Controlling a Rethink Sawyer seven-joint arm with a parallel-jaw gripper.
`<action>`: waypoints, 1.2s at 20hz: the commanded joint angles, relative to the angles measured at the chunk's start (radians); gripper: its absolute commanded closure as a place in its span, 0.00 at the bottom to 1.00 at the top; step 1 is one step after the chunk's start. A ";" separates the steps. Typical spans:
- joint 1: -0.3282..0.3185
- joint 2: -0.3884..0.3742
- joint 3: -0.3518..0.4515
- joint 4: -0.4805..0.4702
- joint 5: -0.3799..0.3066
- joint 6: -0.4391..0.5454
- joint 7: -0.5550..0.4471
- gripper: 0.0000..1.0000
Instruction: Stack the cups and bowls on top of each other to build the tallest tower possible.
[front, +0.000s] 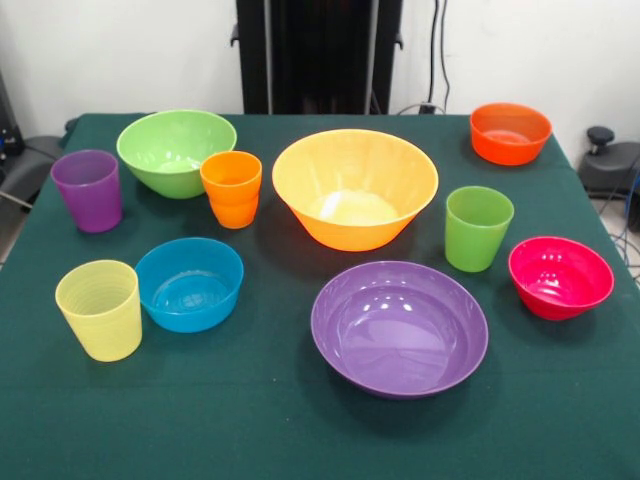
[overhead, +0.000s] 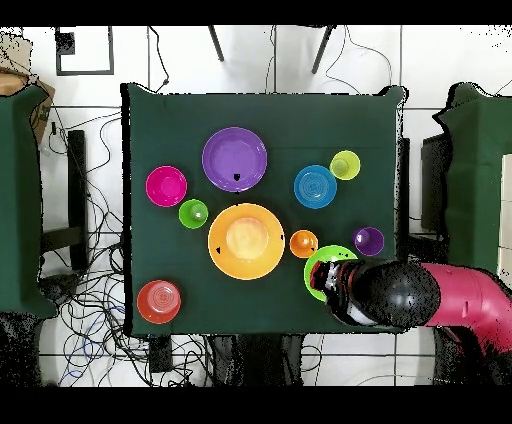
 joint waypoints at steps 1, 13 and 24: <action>0.037 0.045 0.036 0.060 -0.071 0.035 -0.201 0.00; 0.097 0.228 -0.060 0.016 -0.264 -0.095 -0.094 0.00; 0.111 0.303 -0.096 0.002 -0.347 -0.147 -0.053 0.00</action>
